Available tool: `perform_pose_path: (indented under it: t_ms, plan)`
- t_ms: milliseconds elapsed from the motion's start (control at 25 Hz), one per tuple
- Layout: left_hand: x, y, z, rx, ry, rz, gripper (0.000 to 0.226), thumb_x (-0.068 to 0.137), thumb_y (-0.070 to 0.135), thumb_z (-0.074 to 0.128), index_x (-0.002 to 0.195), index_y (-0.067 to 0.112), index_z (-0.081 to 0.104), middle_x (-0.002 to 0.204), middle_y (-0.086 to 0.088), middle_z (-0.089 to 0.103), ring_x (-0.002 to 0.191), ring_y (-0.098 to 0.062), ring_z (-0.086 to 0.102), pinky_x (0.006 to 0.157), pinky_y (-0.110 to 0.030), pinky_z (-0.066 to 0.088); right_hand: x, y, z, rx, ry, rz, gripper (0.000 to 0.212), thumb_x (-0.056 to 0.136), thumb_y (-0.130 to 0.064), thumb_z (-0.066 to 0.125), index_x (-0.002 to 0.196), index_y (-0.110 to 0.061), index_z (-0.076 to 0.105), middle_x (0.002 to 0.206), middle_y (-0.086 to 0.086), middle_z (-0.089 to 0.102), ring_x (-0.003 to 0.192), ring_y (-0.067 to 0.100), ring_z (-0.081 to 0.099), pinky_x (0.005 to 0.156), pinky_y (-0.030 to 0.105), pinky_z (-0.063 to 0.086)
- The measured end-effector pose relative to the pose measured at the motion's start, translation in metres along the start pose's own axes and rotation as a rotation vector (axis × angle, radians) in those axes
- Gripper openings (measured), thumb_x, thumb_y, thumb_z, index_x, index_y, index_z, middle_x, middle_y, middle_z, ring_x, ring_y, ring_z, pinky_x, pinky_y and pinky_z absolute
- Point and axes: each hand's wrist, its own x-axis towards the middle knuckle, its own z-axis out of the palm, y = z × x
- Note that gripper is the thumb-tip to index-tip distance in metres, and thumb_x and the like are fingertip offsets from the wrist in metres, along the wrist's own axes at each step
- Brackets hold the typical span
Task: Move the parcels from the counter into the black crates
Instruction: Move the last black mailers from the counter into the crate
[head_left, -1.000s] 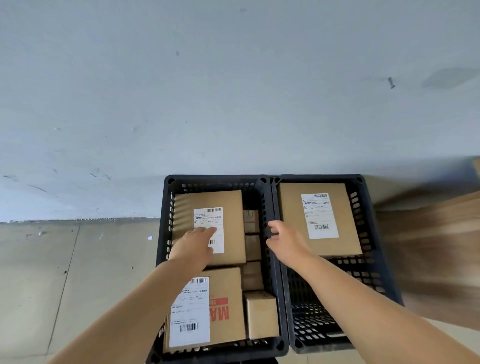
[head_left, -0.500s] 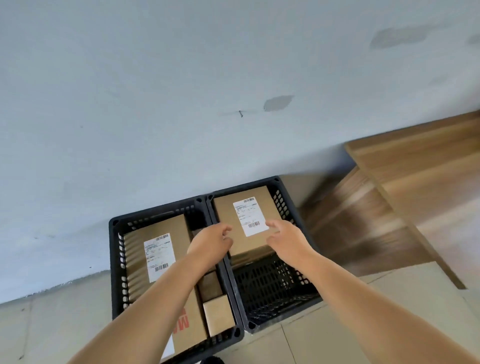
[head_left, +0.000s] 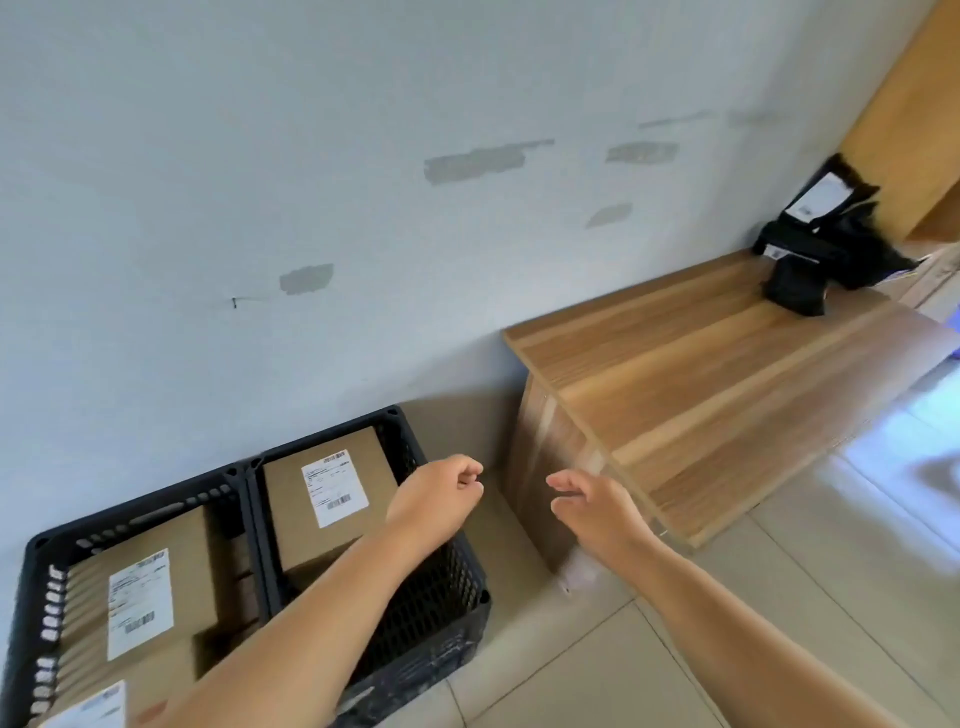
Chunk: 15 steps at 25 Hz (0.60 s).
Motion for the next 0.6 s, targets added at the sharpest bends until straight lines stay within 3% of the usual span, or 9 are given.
perform_pose_path:
  t_ms: [120,240,480,600]
  plan:
    - [0.007,0.086,0.053,0.015,0.005,0.086,0.029,0.092,0.029,0.052,0.120,0.029,0.062,0.114,0.012,0.064,0.104,-0.009,0.060,0.089,-0.027,0.049,-0.016,0.049,-0.092,0.005,0.101,0.006,0.036,0.088,-0.013,0.050,0.120,-0.023,0.064,0.112,-0.010,0.062,0.098,0.010,0.062,0.080,0.024,0.051]
    - [0.015,0.149,0.093,0.028,-0.033,0.157,0.029,0.093,0.030,0.052,0.121,0.026,0.062,0.115,0.010,0.065,0.106,-0.010,0.059,0.090,-0.029,0.048,-0.025,0.088,-0.162,0.009,0.178,-0.003,0.035,0.088,-0.011,0.053,0.119,-0.020,0.065,0.113,-0.006,0.065,0.108,0.009,0.058,0.091,0.022,0.045]
    - [0.051,0.236,0.163,0.027,-0.094,0.252,0.026,0.094,0.032,0.054,0.118,0.026,0.062,0.111,0.010,0.067,0.099,-0.006,0.059,0.086,-0.023,0.048,-0.012,0.156,-0.250,0.071,0.235,0.020,0.031,0.089,-0.010,0.053,0.114,-0.022,0.066,0.109,-0.007,0.063,0.099,0.005,0.059,0.078,0.016,0.043]
    - [0.089,0.274,0.192,0.025,-0.120,0.294,0.025,0.095,0.035,0.052,0.117,0.027,0.062,0.108,0.010,0.067,0.097,-0.007,0.061,0.086,-0.028,0.052,0.010,0.179,-0.288,0.086,0.257,0.030,0.026,0.088,-0.010,0.055,0.105,-0.027,0.066,0.107,-0.008,0.064,0.099,0.004,0.059,0.080,0.015,0.043]
